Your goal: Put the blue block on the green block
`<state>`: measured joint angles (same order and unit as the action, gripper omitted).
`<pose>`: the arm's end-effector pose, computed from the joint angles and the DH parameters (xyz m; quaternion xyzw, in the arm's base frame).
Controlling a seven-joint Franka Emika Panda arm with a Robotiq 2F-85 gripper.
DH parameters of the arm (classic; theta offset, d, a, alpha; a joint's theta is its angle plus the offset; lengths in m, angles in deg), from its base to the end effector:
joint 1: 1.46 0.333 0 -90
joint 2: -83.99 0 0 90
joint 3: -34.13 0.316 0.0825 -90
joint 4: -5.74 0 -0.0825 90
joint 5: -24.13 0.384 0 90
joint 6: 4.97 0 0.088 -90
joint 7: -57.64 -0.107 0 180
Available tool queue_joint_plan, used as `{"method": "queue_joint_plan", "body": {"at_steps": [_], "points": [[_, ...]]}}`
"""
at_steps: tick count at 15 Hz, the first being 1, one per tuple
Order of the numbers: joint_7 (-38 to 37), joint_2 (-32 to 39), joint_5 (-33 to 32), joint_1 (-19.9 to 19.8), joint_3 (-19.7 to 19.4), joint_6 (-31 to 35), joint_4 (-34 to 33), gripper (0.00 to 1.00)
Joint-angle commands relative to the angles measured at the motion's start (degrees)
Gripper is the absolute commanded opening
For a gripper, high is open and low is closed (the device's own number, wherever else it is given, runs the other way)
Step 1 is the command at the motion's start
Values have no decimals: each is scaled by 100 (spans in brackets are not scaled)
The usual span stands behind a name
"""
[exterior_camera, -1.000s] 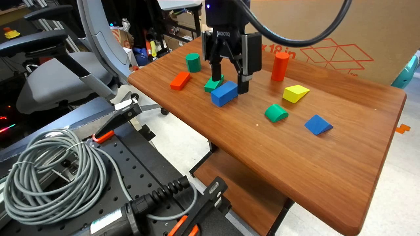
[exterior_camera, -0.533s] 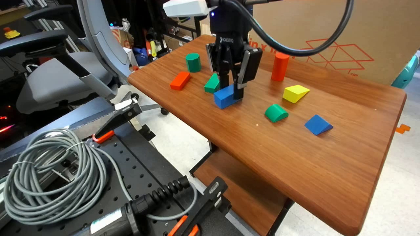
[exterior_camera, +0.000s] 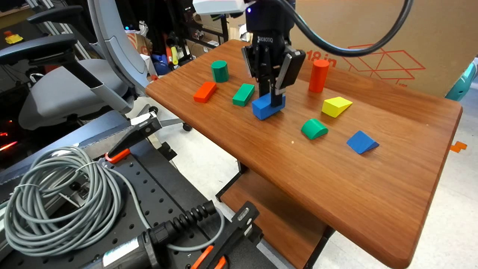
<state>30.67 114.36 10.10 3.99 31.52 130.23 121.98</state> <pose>0.5761 0.0252 0.1670 0.9848 -0.1116 -0.0731 0.1113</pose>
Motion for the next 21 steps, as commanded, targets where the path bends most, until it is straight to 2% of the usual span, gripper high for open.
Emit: {"method": "queue_joint_plan", "body": {"at_steps": [1, 6, 13, 21], "points": [[-77, -651, 202, 266, -9, 199, 334, 10], [-248, -1197, 311, 581, 214, 171, 487, 10], [-812, -940, 16, 1041, 274, -61, 109, 10], [-1145, -569, -25, 1308, 313, -610, -305, 10]]}}
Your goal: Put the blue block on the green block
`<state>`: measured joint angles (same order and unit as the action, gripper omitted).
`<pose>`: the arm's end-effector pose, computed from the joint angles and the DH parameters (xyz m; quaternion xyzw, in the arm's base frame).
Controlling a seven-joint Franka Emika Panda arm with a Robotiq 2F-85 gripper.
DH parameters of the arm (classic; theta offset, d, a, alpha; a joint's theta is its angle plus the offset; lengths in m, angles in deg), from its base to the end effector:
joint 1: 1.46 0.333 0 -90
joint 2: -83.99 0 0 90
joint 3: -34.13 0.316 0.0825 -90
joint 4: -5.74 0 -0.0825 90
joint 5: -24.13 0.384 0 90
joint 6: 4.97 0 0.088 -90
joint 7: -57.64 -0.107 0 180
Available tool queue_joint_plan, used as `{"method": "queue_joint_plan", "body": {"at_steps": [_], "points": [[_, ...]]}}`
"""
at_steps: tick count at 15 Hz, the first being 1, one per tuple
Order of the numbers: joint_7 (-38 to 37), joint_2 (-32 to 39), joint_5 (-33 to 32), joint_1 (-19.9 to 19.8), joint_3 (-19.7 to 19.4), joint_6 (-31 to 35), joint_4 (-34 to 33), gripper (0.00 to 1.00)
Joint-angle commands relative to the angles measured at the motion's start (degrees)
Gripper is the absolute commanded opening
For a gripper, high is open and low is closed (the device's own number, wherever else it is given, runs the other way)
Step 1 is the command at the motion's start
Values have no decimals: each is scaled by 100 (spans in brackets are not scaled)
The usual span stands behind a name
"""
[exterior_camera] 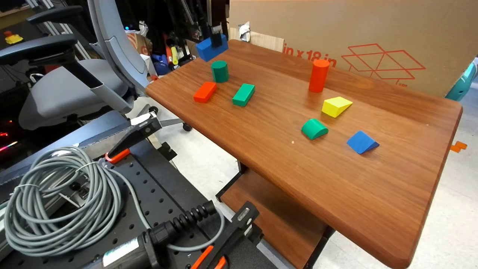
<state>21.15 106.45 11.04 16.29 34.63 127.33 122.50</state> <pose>0.5571 0.1789 0.2401 0.9922 -0.0768 -0.0174 0.0966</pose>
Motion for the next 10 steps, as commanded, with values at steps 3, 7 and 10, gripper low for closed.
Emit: {"method": "queue_joint_plan", "body": {"at_steps": [3, 7, 10], "points": [[-188, 394, -42, 73, 5, -485, -594, 10], [-136, 654, 22, 63, 17, -733, -928, 10], [-133, 844, 35, 88, 20, -896, -1162, 10]]}}
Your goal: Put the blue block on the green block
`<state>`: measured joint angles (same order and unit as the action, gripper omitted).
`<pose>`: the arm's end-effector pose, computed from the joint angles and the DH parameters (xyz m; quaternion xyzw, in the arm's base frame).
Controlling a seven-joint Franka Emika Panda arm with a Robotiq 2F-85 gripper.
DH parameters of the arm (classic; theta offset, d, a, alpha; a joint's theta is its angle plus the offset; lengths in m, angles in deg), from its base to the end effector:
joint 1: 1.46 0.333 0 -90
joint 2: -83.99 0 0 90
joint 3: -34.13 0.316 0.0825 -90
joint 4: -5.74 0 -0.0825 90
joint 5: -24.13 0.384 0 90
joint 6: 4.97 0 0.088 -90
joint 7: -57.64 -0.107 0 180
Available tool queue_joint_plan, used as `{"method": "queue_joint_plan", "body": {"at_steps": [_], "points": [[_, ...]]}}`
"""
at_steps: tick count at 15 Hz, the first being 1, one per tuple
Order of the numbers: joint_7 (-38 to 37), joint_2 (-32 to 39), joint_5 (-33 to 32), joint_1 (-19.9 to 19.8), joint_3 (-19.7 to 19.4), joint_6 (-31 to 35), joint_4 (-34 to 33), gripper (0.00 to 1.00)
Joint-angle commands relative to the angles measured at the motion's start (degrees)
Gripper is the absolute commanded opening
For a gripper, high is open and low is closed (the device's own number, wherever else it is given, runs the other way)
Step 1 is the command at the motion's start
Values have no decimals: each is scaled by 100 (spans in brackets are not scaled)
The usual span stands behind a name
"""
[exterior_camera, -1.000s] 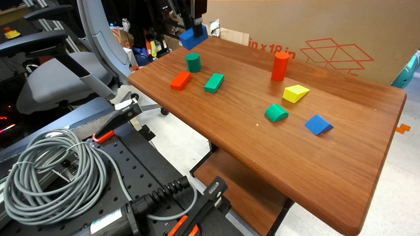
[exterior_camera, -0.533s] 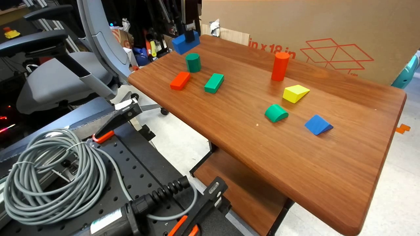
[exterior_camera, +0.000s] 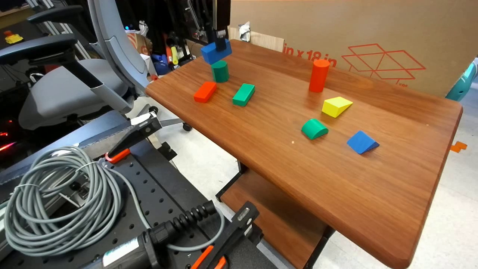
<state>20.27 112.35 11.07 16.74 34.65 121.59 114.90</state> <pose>0.5798 0.1883 0.2232 0.9884 -0.0855 -0.0449 0.1172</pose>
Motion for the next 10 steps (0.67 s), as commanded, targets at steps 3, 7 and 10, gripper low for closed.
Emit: {"method": "queue_joint_plan", "body": {"at_steps": [3, 7, 10], "points": [[-42, 441, 44, 63, 21, -477, -616, 10], [-48, 659, 38, 105, 11, -607, -837, 10], [-33, 757, 54, 137, 28, -684, -963, 10]]}}
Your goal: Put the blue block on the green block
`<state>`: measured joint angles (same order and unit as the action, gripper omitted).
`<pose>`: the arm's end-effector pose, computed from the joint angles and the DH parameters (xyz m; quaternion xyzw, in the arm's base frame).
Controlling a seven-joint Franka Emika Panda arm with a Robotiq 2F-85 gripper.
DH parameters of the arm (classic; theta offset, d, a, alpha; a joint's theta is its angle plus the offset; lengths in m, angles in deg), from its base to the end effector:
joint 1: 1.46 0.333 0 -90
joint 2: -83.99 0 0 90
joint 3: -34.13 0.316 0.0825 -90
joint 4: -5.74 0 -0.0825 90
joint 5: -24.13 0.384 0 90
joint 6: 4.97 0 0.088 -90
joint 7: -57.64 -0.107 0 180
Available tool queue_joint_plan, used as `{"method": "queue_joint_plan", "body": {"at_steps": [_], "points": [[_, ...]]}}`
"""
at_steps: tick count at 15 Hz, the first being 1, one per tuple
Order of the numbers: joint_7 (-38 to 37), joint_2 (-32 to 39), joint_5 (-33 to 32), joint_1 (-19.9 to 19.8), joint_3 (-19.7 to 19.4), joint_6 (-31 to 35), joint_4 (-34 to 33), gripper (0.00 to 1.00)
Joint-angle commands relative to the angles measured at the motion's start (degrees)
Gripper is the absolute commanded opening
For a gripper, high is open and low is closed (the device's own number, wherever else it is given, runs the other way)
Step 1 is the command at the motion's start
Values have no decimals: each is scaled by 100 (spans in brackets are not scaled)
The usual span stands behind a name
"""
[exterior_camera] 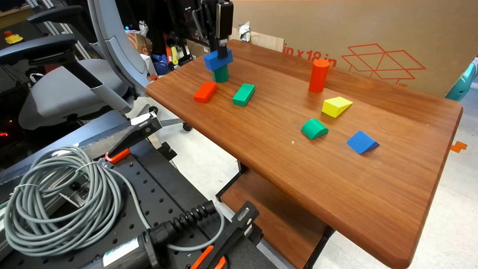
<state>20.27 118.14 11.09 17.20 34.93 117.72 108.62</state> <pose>0.5948 0.1995 0.1987 0.9854 -0.0823 -0.0693 0.1320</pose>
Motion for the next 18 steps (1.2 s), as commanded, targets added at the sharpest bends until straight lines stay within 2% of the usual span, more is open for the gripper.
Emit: {"method": "queue_joint_plan", "body": {"at_steps": [1, 2, 3, 4, 9, 11, 18], "points": [[-44, 207, 52, 105, -1, -312, -366, 10], [-56, 235, 31, 125, -11, -313, -378, 10], [-62, 253, 22, 138, -18, -342, -403, 60], [-61, 259, 26, 143, -17, -367, -410, 62], [54, 34, 40, 133, 28, -386, -246, 96], [195, -290, 168, 52, 120, -310, -41, 100], [984, -1942, 973, -305, 349, -41, 701, 100]]}}
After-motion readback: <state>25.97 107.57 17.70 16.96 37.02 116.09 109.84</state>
